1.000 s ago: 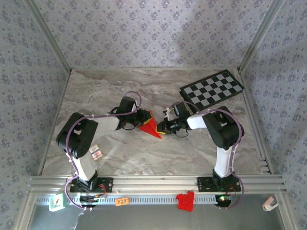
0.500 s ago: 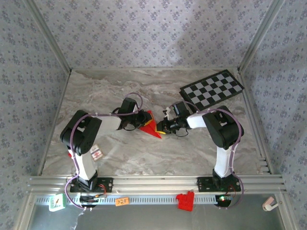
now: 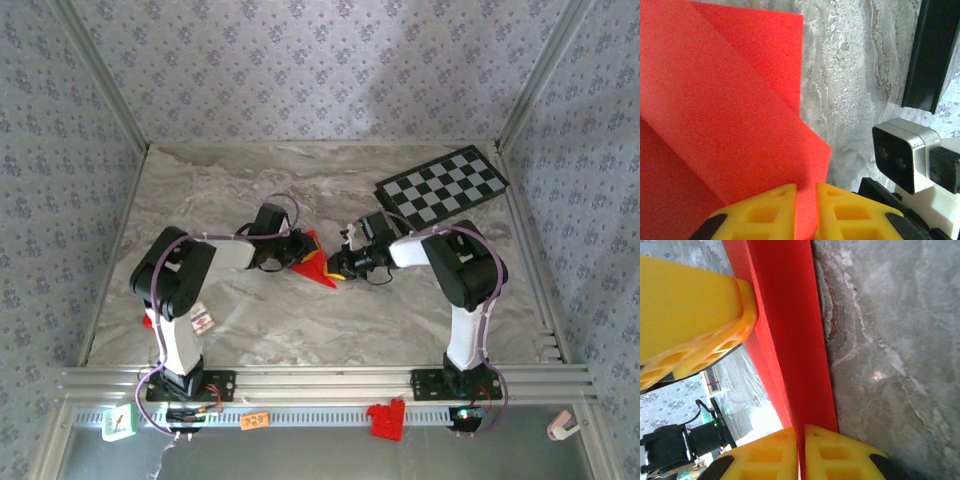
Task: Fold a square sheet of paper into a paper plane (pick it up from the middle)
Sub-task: Fourth fold the wing at the center of the table.
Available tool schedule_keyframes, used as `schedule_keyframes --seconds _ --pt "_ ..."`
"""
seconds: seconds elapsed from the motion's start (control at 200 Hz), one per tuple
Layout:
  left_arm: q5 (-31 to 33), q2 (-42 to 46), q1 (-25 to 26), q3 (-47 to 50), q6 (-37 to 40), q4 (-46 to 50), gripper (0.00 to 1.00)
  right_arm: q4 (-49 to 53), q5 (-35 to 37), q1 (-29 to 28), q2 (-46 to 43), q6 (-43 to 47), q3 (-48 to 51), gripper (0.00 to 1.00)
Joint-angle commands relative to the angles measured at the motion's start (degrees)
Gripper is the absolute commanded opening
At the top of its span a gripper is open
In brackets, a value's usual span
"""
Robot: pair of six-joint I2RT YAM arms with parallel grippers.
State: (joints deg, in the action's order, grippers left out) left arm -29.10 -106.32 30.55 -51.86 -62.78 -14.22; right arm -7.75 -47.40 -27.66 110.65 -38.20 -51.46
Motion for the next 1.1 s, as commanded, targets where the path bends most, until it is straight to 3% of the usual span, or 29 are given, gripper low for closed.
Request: schedule_keyframes --seconds 0.0,0.645,1.094 --pt "0.3 -1.0 0.3 -1.7 1.2 1.1 0.17 7.7 8.1 1.3 3.8 -0.6 1.0 0.13" --pt "-0.7 -2.7 0.4 -2.0 1.1 0.1 0.18 8.6 7.5 1.6 3.6 -0.5 1.0 0.16" --pt "-0.5 -2.0 0.4 -1.7 1.3 0.3 0.17 13.5 2.8 1.8 -2.7 1.2 -1.0 0.19"
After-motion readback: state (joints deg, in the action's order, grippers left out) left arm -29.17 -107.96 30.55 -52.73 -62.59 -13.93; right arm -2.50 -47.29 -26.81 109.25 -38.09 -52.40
